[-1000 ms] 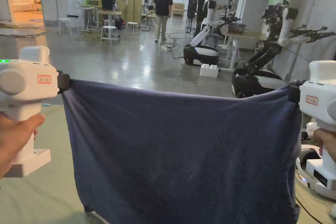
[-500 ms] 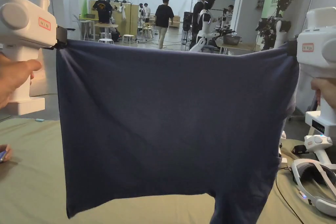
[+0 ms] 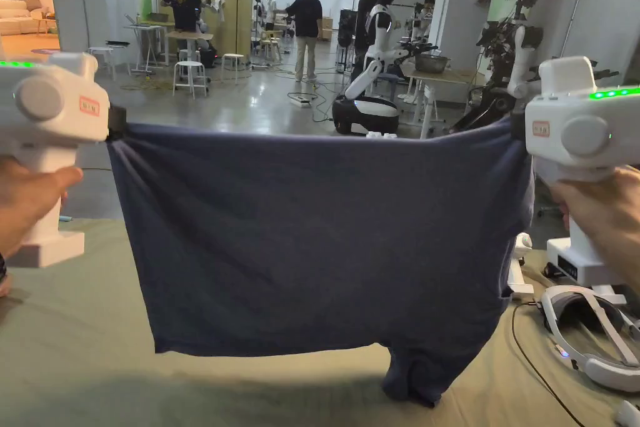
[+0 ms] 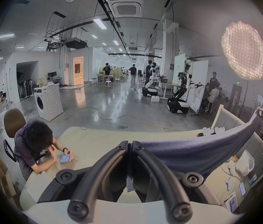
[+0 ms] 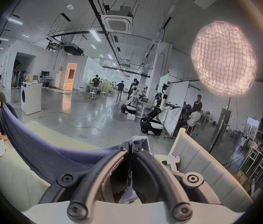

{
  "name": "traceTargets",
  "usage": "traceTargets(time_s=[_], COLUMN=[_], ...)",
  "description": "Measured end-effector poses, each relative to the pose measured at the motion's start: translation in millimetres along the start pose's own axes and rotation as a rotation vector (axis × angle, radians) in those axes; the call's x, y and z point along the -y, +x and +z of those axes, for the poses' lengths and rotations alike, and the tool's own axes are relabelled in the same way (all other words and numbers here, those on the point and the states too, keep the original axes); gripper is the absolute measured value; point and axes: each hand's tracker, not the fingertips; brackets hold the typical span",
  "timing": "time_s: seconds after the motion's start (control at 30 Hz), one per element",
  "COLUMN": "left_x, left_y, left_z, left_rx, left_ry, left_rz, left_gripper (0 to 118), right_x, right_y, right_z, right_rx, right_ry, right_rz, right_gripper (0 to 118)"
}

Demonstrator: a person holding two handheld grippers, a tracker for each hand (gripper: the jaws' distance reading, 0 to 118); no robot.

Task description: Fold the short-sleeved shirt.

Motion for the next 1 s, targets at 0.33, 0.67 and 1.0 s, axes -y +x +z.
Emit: traceTargets(time_s=[0.33, 0.67, 1.0], left_x=[152, 237, 336], left_y=[-12, -15, -35], left_z=[29, 127, 185], left_rx=[0.069, 0.095, 0.097], left_ry=[-0.100, -0.126, -0.323], left_rz=[0.083, 0.092, 0.116], left_gripper=[5, 5, 5], right_x=[130, 210, 290], right_y=[-5, -13, -25], right_z=[55, 160, 241], right_rx=[-0.045, -0.057, -0.096], right_ry=[-0.148, -0.255, -0.454], right_rz=[-0.028, -0.014, 0.018], right_gripper=[3, 3, 3])
